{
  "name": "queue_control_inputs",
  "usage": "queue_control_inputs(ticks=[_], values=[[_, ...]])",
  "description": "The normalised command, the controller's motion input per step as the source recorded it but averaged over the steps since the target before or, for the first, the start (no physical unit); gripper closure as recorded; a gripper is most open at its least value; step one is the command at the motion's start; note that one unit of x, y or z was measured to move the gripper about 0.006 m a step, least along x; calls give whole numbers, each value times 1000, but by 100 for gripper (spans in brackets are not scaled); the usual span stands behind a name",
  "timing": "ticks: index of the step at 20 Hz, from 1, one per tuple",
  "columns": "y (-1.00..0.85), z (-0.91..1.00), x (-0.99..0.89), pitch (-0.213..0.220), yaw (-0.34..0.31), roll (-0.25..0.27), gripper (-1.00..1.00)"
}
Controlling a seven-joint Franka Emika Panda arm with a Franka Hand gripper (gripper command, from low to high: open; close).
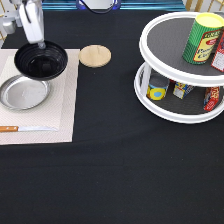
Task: Pick up the bowl from the lazy Susan and put bowl on the plate
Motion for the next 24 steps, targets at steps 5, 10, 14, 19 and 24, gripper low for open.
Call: queue_control_inputs(ticks=[5,10,14,19,24], values=[[-382,-286,-5,7,-245,0,100],[-475,-82,22,15,-200,0,100],[-422,-66,121,0,-204,0,100],[-210,-286,343,1,-189,0,100],[-114,-154,299,17,-159,-2,100]])
